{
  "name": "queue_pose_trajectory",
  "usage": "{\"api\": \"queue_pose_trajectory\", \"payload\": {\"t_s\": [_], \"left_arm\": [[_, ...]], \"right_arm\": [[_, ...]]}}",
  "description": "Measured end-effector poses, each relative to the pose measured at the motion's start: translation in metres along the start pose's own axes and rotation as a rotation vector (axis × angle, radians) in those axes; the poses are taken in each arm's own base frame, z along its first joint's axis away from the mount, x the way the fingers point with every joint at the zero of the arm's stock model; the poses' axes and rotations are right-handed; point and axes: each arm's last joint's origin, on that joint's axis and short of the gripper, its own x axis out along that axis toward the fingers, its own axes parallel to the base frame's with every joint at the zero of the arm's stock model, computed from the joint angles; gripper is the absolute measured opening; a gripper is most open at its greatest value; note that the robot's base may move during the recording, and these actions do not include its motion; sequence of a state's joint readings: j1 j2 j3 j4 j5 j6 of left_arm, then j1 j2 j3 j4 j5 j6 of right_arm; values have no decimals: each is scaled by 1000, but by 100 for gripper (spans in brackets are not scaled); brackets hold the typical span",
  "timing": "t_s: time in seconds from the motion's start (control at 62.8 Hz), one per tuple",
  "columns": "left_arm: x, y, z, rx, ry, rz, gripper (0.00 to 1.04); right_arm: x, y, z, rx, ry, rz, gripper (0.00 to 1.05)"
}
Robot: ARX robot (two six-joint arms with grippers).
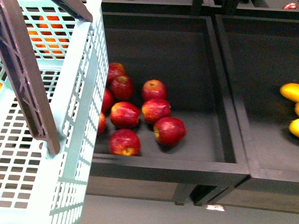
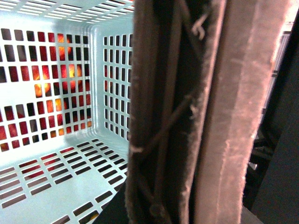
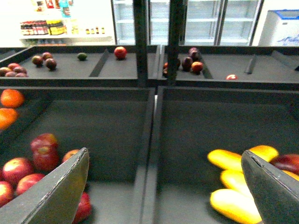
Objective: Pick mango and avocado into basket
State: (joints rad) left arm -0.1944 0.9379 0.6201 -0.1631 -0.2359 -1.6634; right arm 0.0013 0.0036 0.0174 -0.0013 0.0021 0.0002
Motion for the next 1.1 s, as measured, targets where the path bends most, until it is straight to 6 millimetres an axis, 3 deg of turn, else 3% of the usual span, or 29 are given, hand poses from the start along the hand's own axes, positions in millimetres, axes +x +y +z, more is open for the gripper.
{"api": "queue_pose_trajectory", "payload": {"t_s": [0.366, 0.478, 0.637, 0.812, 1.099], "left_arm": [[0, 0, 2, 15, -30, -2, 15], [12, -4, -9, 320, 144, 29, 15], [49, -27, -45, 615, 215, 7, 15], [80, -58, -93, 691, 300, -24, 15], [97, -82, -175, 760, 513, -78, 15]], "right_arm": [[0, 0, 0, 0, 0, 7, 96], [0, 0, 0, 0, 0, 2, 96], [0, 0, 0, 0, 0, 2, 96], [0, 0, 0, 0, 0, 2, 96], [0, 0, 0, 0, 0, 2, 96]]}}
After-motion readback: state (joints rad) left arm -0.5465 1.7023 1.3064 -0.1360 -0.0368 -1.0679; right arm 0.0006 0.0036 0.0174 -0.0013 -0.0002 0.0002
